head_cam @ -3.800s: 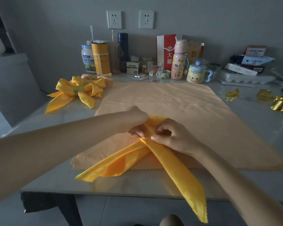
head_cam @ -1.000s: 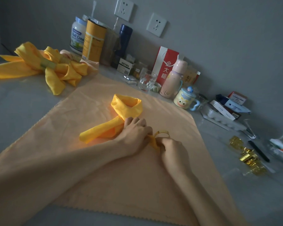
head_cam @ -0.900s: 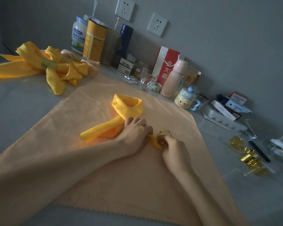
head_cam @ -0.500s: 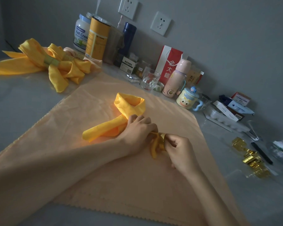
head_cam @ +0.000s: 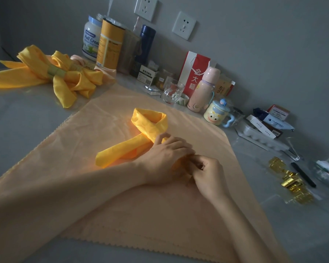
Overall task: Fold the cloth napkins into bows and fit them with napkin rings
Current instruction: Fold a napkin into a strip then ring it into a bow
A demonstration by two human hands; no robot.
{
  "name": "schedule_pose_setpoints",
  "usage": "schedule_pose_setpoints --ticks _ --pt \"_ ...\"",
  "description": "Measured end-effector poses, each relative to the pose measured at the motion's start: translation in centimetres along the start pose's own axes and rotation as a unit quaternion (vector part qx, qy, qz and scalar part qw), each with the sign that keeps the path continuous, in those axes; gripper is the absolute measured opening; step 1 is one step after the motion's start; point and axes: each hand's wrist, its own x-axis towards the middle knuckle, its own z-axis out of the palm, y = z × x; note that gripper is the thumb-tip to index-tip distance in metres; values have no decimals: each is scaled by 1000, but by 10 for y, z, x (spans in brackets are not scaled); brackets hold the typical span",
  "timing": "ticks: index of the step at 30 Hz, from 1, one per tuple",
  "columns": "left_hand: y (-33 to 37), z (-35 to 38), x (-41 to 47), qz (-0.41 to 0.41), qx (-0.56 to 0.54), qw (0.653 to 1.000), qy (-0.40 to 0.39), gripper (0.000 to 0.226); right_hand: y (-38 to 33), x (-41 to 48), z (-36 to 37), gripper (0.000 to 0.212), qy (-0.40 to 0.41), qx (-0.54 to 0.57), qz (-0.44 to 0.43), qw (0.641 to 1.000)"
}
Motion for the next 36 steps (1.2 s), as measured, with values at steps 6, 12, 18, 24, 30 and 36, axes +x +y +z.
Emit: schedule_pose_setpoints --ticks 6,12,18,24,30,36 --pt "-3 2 2 -6 10 1000 14 55 -2 0 2 9 32 11 -18 999" --pt "-8 3 3 -35 0 997 76 49 8 2 5 2 71 5 -54 996" --pt "-9 -1 3 -130 18 984 123 64 6 0 2 4 106 11 -87 990" --pt "-11 -5 4 -211 36 971 103 57 1 -3 1 12 52 -19 -65 996" --pt "-1 -12 11 -236 55 969 -53 66 2 -2 0 12 -12 -51 4 999" --pt "-18 -38 18 -168 51 981 -86 41 -5 -4 0 13 -32 -67 7 997"
